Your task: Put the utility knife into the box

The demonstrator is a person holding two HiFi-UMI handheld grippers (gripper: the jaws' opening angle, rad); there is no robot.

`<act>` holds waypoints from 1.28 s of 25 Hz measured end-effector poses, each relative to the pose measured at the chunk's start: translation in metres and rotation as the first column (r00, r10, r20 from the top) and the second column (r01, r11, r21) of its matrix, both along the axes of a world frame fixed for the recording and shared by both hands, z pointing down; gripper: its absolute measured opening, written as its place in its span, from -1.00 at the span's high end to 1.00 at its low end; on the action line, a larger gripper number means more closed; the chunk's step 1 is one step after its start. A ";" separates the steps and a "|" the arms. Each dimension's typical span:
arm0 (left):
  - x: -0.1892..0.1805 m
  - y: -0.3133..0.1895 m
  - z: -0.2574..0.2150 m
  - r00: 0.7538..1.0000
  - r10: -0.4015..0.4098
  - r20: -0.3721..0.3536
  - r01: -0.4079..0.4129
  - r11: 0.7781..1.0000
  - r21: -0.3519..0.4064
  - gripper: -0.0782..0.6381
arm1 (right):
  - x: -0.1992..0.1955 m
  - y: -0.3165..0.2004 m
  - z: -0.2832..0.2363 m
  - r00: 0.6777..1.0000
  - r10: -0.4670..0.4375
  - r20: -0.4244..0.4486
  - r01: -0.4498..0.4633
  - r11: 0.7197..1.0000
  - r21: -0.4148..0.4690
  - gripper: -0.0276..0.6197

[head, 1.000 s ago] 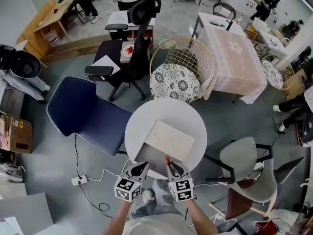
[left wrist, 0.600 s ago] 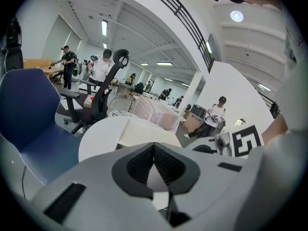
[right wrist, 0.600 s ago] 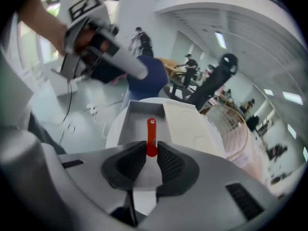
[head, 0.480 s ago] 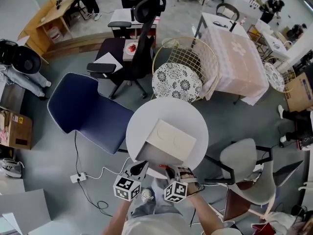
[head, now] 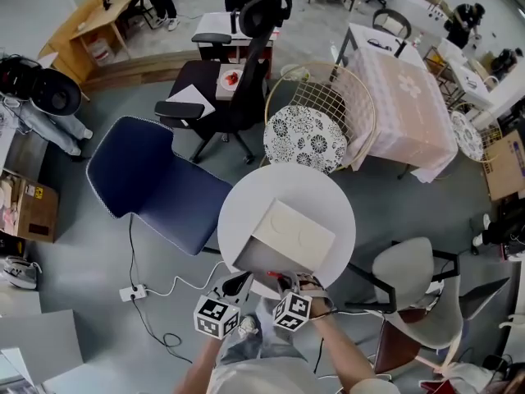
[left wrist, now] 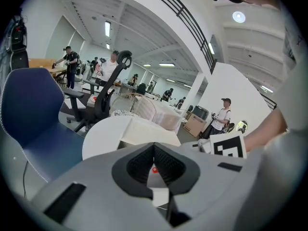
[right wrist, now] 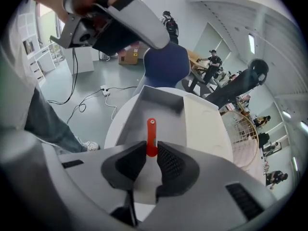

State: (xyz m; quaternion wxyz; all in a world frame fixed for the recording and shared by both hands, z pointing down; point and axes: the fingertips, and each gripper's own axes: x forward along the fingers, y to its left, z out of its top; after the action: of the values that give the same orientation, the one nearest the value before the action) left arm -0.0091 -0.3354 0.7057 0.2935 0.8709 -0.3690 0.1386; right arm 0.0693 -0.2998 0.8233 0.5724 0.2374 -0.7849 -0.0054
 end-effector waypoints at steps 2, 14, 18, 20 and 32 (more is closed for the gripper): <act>0.000 0.002 0.000 1.000 -0.004 -0.001 0.004 1.000 0.001 0.75 | -0.003 -0.004 0.009 1.000 0.003 -0.010 -0.003 1.000 -0.031 0.67; -0.009 0.006 0.000 0.999 -0.035 -0.003 0.035 0.999 -0.007 0.75 | -0.008 -0.004 0.054 0.992 -0.035 -0.123 0.010 0.980 -0.201 0.67; -0.011 0.007 0.001 0.999 -0.040 -0.001 0.040 0.999 -0.009 0.75 | -0.008 -0.003 0.058 0.993 -0.023 -0.112 -0.003 0.974 -0.228 0.67; -0.012 0.007 0.001 0.999 -0.039 0.000 0.039 0.999 -0.010 0.75 | -0.009 -0.003 0.057 0.994 -0.023 -0.106 -0.003 0.971 -0.239 0.66; -0.012 0.009 -0.001 1.000 -0.025 0.006 0.025 1.000 -0.007 0.75 | -0.007 -0.003 0.058 0.996 -0.007 -0.094 -0.016 0.971 -0.240 0.62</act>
State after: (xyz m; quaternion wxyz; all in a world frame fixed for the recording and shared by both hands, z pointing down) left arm -0.0214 -0.3264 0.7051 0.2973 0.8647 -0.3802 0.1390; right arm 0.0625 -0.3032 0.8812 0.6331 0.1675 -0.7515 0.0799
